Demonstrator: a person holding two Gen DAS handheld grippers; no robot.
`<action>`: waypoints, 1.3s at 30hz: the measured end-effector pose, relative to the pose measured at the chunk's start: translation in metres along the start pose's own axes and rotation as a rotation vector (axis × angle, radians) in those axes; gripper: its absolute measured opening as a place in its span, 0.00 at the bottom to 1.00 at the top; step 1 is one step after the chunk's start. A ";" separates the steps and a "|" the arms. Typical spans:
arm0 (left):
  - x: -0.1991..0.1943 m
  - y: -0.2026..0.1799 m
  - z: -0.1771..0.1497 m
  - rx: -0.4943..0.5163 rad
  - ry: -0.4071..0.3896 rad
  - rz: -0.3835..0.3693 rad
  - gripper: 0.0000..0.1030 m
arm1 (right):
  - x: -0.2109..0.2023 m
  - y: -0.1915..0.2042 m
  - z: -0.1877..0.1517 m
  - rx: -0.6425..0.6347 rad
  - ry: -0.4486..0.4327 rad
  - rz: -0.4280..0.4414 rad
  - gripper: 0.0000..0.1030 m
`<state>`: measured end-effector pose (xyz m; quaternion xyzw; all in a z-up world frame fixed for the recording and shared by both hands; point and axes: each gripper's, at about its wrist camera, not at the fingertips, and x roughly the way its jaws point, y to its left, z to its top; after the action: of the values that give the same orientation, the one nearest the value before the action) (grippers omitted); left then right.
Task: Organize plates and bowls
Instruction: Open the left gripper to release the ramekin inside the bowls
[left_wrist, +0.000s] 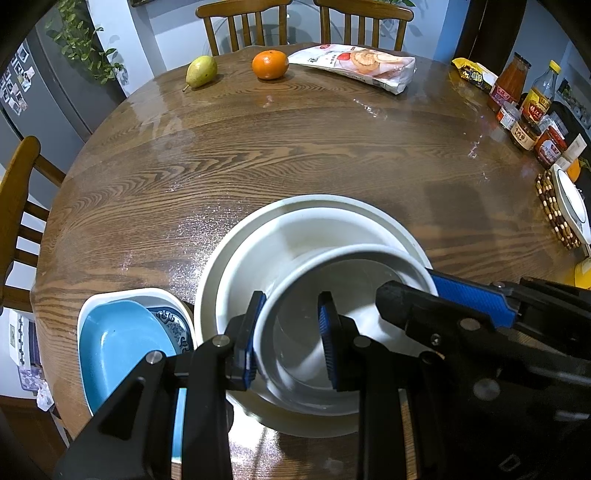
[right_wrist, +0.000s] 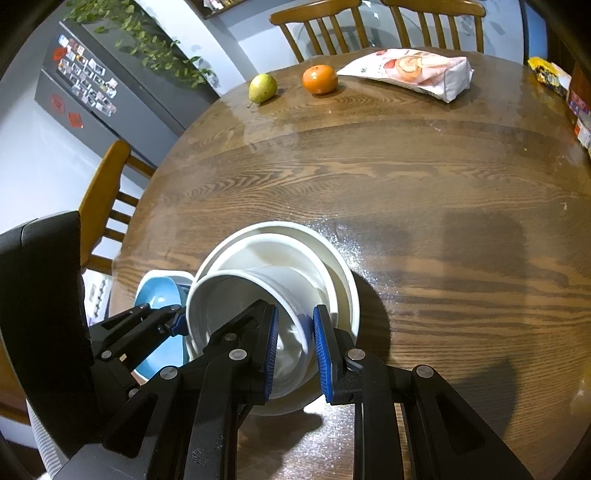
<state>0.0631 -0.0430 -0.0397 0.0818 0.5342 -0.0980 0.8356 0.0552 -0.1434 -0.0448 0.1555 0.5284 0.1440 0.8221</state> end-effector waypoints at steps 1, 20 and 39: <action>0.000 0.000 0.000 -0.001 0.001 0.000 0.25 | 0.000 0.000 0.000 0.000 0.000 0.001 0.22; -0.004 -0.003 -0.002 0.004 -0.007 0.001 0.28 | -0.003 -0.004 -0.002 0.020 -0.006 0.011 0.22; -0.012 -0.002 -0.001 0.005 -0.027 0.013 0.33 | -0.011 0.000 -0.003 0.019 -0.029 0.006 0.22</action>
<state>0.0568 -0.0433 -0.0290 0.0861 0.5220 -0.0948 0.8433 0.0483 -0.1469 -0.0370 0.1671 0.5172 0.1392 0.8278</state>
